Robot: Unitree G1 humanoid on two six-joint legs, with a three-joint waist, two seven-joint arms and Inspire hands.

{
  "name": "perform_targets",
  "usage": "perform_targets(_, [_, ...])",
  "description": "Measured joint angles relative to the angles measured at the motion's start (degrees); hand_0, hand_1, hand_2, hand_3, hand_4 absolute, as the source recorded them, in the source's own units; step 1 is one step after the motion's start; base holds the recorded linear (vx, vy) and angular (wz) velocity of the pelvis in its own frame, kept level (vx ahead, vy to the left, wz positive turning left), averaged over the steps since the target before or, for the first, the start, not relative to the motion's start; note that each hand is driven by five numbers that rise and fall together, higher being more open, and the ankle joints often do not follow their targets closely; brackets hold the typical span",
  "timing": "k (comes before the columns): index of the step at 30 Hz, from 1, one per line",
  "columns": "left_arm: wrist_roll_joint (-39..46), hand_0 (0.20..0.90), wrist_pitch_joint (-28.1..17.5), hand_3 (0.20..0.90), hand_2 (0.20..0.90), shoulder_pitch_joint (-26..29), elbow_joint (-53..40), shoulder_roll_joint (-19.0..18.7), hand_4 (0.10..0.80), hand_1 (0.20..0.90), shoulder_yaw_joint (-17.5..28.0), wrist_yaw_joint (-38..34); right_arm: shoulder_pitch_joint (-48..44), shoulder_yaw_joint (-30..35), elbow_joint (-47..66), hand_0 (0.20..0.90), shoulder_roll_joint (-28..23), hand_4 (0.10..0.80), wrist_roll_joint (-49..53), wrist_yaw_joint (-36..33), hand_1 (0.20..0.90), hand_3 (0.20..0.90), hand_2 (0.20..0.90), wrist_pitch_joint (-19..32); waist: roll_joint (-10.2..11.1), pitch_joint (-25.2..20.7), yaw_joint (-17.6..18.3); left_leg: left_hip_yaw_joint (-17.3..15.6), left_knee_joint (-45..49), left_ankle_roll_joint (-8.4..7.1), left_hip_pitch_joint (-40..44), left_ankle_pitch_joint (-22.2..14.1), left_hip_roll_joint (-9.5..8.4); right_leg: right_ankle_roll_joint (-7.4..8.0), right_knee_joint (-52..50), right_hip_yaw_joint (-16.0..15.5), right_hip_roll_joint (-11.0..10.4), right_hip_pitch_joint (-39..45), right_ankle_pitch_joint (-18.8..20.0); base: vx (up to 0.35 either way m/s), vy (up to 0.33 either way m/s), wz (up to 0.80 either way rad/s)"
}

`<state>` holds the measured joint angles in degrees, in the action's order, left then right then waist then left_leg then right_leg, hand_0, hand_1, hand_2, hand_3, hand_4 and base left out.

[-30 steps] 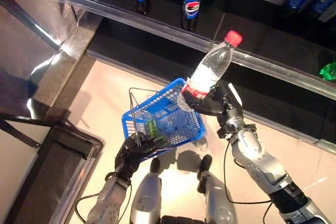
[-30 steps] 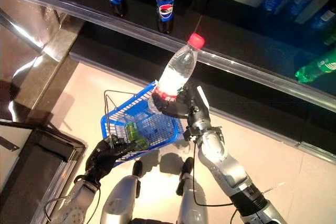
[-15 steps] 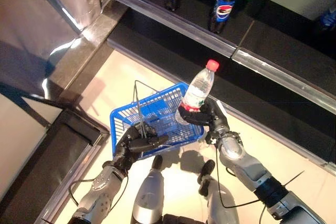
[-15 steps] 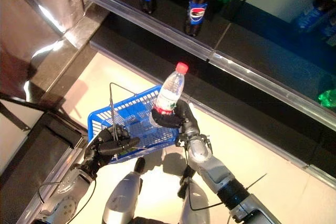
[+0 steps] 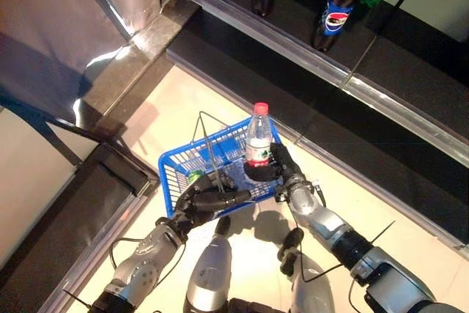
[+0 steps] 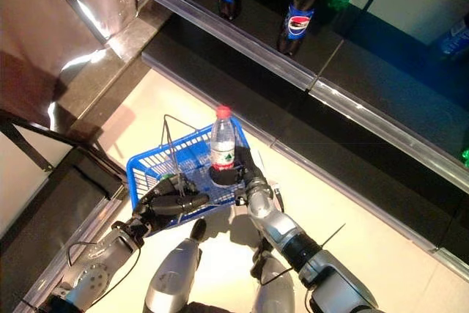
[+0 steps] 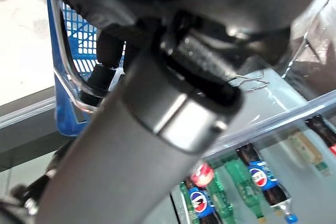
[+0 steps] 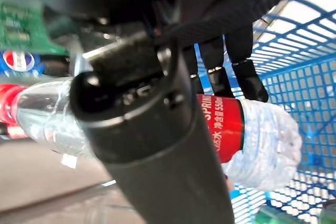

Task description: Pick up the drink and place into the basket.

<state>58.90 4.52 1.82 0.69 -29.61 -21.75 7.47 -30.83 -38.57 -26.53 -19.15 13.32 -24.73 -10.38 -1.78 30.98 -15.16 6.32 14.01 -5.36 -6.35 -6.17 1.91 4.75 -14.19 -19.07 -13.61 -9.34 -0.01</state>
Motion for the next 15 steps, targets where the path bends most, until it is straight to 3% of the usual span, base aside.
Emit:
perform_targets(4, [0.01, 0.3, 2.61, 0.2, 0.3, 0.74, 0.0, 0.04, 0.1, 0.3, -0.82, 2.17, -2.78, -1.7, -4.08, 0.3, -0.05, 0.1, -3.28, 1.72, 0.3, 0.2, 0.3, -2.75, -0.11, -0.02, -0.58, 0.76, 0.03, 0.06, -0.16, 0.04, -0.25, 0.02, -0.95, -0.93, -0.46, 0.05, -0.81, 0.015, -0.007, 0.13])
perform_targets(10, [-0.05, 0.3, 2.99, 0.2, 0.3, 1.95, -0.1, -0.28, 0.1, 0.3, -0.95, 5.75, -5.65, -2.87, -16.09, 0.3, 1.35, 0.1, -3.94, 5.93, 0.3, 0.2, 0.3, -6.44, -0.9, -0.1, -2.32, 1.27, 0.05, 0.07, -0.21, 0.05, -0.67, 0.3, -1.72, -1.19, -1.05, 0.02, -1.38, 0.007, -0.011, 0.06])
perform_targets(15, [-0.75, 0.3, 3.81, 0.2, 0.3, 4.32, -0.31, -0.56, 0.1, 0.3, -4.78, 6.02, -7.38, -3.1, -27.33, 0.3, 3.16, 0.1, -6.68, 12.69, 0.3, 0.2, 0.3, -9.37, -1.09, -0.08, -2.92, 2.08, 0.61, 0.08, -0.88, 0.05, -0.95, 0.45, -2.12, -1.04, -1.19, -0.24, -1.67, 0.003, -0.008, 0.08])
